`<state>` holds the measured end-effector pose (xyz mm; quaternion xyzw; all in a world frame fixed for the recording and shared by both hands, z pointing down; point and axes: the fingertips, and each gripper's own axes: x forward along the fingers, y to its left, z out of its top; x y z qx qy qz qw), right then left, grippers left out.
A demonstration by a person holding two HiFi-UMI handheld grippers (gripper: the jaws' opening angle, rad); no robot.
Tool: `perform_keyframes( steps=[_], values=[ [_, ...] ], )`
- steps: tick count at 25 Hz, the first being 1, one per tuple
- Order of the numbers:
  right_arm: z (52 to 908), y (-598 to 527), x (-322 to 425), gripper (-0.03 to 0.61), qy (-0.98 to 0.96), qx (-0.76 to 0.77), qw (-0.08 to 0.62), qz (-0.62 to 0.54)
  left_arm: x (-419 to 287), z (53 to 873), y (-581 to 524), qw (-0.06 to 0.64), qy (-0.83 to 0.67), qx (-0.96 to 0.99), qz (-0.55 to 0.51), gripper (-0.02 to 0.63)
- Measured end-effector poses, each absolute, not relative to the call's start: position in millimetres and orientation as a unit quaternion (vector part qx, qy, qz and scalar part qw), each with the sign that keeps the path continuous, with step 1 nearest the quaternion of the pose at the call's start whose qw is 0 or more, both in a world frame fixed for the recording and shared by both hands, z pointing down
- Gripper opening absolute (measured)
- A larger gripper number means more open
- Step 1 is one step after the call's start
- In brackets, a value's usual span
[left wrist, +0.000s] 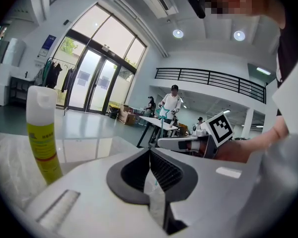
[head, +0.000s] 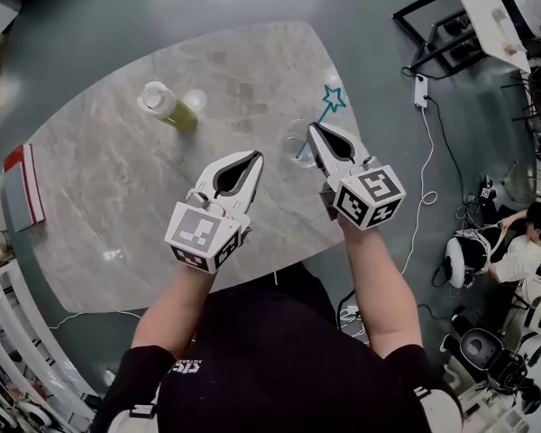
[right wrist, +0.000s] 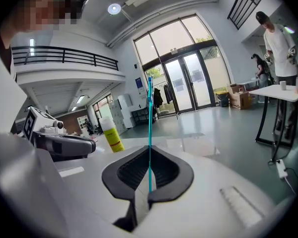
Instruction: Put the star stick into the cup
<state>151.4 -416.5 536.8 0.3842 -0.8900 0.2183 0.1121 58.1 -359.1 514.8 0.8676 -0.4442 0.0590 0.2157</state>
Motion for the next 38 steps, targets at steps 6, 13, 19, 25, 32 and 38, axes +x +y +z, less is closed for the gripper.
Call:
perform_keyframes(
  steps=[6,13,19,25,32,38],
  values=[
    [542.4,-415.5,154.1,0.021,-0.889,0.379,0.134,0.216,59.4,525.0,-362.2,0.227,-0.445,0.864,0.065,0.005],
    [554.1,-413.3,154.1,0.021,-0.891,0.368,0.160,0.215,50.2,532.7,-362.0,0.231,-0.451,0.859,0.070,0.005],
    [563.9,-411.9,155.4,0.023,-0.890,0.362,0.182,0.210,50.5,540.7,-357.7,0.236,-0.452,0.857,0.073,0.005],
    [574.9,-411.1,154.8,0.048,-0.884,0.361,0.208,0.213,57.2,546.6,-352.5,0.248,-0.443,0.858,0.073,0.003],
    [576.2,-411.9,160.6,0.068,-0.876,0.372,0.221,0.213,62.0,552.8,-348.6,0.260,-0.436,0.859,0.071,0.003],
    [578.7,-413.6,175.4,0.110,-0.858,0.396,0.236,0.228,59.8,550.2,-348.6,0.266,-0.442,0.855,0.063,0.003]
  ],
)
